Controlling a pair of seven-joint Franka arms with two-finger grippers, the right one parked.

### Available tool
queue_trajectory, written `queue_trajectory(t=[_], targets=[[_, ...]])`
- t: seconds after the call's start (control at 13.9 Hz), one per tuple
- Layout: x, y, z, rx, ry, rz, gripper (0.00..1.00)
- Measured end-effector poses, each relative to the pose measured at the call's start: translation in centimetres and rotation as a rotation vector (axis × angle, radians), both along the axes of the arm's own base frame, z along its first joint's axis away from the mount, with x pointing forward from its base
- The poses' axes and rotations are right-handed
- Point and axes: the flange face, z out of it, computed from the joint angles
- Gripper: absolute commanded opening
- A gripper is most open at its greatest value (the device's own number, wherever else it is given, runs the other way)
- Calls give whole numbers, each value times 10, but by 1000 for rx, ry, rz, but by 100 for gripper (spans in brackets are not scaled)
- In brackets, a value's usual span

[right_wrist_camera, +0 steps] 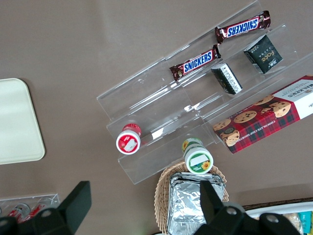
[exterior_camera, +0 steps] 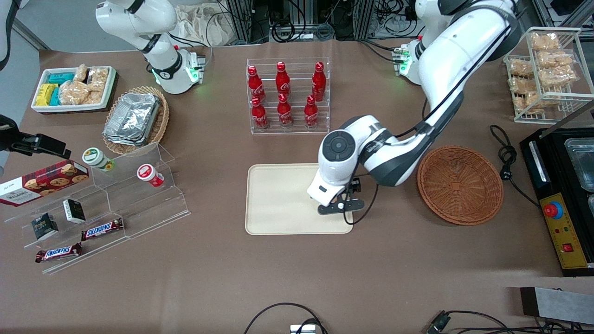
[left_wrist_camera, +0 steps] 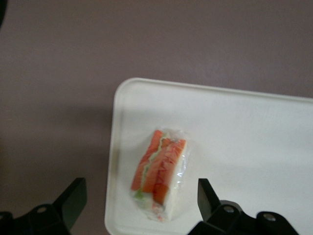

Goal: Place sandwich from basket to tray

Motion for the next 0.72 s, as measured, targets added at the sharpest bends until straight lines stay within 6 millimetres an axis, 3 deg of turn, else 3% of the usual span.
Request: queue_trajectory(t=[0.22,0.43,0.58,0.72], targets=[[11,41,67,10,-10,41,100],[25,106,122,42,-15,64,100],[36,152,151,46,-33,96,100],[44,186,168,48,-53,133,100]])
